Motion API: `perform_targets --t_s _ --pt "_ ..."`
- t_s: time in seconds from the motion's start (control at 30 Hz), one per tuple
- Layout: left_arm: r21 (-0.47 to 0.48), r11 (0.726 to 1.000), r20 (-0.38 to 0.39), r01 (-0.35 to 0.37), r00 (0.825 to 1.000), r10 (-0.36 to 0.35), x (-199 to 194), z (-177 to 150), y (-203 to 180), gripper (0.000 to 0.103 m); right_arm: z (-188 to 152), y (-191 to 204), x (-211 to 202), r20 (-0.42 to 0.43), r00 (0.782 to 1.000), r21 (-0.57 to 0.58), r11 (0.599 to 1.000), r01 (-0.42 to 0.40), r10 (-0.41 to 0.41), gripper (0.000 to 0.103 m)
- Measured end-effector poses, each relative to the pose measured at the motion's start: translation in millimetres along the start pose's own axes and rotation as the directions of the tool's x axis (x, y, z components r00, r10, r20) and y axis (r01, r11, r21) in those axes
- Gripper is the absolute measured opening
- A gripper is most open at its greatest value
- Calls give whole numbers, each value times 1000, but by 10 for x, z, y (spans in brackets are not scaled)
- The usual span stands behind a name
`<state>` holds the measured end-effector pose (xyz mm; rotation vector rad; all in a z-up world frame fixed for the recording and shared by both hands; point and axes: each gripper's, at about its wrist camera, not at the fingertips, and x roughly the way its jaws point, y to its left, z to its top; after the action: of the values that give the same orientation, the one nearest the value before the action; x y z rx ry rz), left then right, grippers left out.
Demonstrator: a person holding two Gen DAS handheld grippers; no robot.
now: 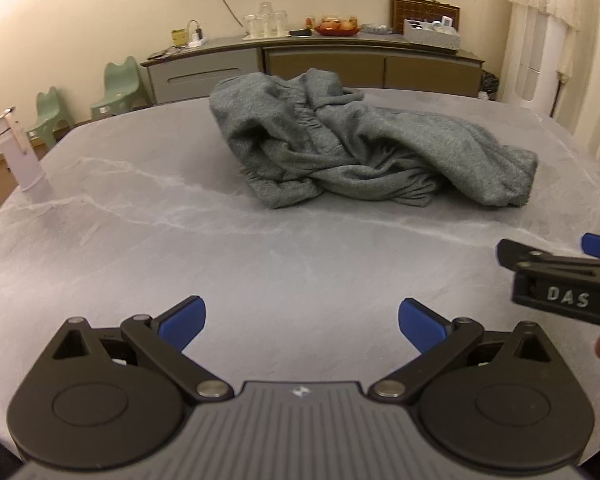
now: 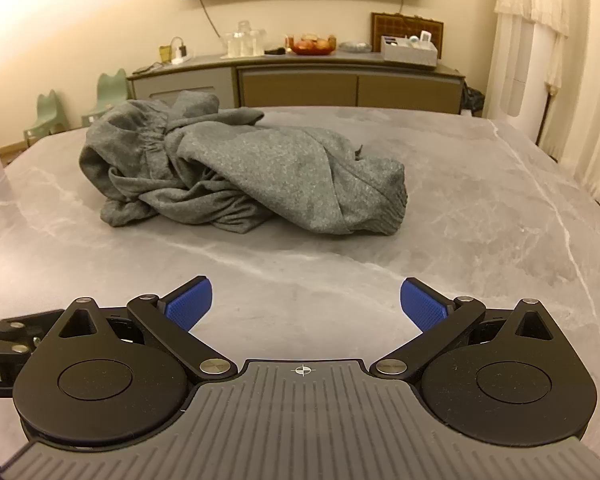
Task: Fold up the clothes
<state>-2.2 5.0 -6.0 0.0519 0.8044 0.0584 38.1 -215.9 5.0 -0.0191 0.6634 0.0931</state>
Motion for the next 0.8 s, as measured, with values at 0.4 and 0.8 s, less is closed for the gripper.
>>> perform_targets --t_s 0.4,0.8 --pt "35 999 12 33 999 -33 -78 -21 -19 103 -9 25 -17 7 1000 -18 1000 0 0 103" --pt "11 999 2 48 999 -48 -79 -20 1 102 -21 28 -28 3 1000 -33 999 -4 4 103"
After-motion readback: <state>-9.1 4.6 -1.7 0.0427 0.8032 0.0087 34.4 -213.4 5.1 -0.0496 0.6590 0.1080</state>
